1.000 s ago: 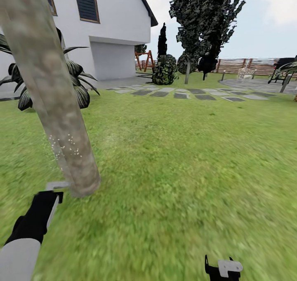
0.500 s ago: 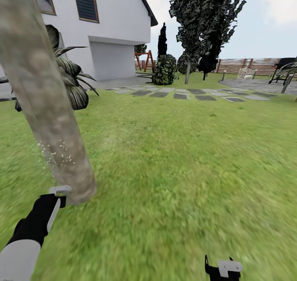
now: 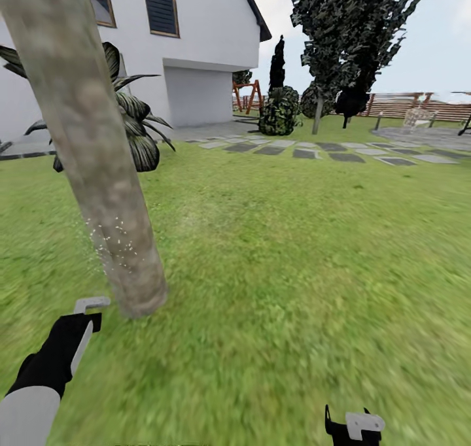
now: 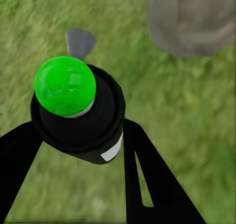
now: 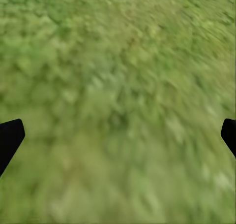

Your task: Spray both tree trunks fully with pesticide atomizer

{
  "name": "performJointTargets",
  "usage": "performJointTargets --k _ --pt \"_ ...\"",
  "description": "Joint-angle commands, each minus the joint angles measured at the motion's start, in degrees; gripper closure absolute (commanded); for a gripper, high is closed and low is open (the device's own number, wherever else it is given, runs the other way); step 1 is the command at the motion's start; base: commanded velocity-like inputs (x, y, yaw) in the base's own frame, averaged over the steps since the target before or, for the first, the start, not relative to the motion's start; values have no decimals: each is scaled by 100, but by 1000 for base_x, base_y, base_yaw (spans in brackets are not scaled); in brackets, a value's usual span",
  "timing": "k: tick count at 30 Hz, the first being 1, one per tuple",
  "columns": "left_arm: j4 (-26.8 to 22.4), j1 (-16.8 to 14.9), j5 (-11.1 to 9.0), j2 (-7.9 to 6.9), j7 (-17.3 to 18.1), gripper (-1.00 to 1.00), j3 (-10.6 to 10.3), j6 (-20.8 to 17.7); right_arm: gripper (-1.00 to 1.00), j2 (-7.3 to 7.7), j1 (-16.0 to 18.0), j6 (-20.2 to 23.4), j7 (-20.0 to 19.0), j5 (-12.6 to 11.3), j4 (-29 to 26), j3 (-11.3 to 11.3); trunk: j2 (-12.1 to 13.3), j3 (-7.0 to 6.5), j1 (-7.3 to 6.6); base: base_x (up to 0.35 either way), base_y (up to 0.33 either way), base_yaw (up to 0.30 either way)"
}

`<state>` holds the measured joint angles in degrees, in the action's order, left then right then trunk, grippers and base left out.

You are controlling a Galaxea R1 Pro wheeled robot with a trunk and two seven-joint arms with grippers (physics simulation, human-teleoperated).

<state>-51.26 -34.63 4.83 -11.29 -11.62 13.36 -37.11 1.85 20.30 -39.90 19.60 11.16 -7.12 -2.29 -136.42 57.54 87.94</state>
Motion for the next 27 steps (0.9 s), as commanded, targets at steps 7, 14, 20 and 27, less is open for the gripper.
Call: performJointTargets --k 7,14,20,27 --pt "54 9 -6 56 -9 100 -32 3 -100 0 0 0 0 0 0 0 0 0 0 0 -252 21" --pt "55 9 -15 57 5 100 -35 7 -100 0 0 0 0 0 0 0 0 0 0 0 -273 9" --pt "57 9 -9 57 -6 100 -36 6 -100 -9 0 0 0 0 0 0 0 0 0 0 -273 208" --pt "63 9 -17 57 -7 100 -36 10 -100 -9 0 0 0 0 0 0 0 0 0 0 -273 274"
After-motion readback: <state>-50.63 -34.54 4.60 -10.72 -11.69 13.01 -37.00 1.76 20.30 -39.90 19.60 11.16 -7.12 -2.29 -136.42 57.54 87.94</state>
